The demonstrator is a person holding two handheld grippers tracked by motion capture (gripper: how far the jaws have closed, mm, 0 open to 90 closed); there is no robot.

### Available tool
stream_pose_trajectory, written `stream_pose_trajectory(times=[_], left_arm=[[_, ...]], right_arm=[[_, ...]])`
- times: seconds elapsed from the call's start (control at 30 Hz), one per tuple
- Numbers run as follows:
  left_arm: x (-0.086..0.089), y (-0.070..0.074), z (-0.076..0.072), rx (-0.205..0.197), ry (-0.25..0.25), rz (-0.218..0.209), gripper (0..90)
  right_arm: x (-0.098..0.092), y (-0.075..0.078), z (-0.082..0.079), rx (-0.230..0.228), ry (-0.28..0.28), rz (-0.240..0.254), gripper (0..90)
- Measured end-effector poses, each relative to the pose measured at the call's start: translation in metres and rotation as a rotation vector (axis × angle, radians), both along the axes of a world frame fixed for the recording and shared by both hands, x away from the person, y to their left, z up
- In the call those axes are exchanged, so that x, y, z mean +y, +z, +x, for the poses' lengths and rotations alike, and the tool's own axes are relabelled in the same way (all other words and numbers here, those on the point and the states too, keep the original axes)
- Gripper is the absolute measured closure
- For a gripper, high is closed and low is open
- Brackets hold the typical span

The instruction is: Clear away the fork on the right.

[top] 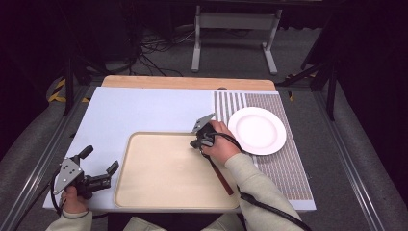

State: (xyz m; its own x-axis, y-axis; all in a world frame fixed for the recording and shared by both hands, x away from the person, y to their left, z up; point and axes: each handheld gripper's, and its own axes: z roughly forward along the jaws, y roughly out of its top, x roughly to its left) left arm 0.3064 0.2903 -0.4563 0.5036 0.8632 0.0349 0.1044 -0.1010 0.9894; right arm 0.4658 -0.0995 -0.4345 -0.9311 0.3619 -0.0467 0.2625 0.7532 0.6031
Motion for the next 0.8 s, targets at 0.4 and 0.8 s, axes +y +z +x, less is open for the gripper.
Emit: stream_pose_trajectory(times=[0.4, 0.8], left_arm=[[0.0, 0.0, 0.0, 0.002, -0.001, 0.003, 0.0], [0.0, 0.0, 0.0, 0.003, -0.002, 0.005, 0.0]], right_arm=[[-0.017, 0.002, 0.005, -0.025, -0.071, -0.055, 90.0], [-0.035, 0.003, 0.009, -0.032, -0.138, -0.085, 90.0]])
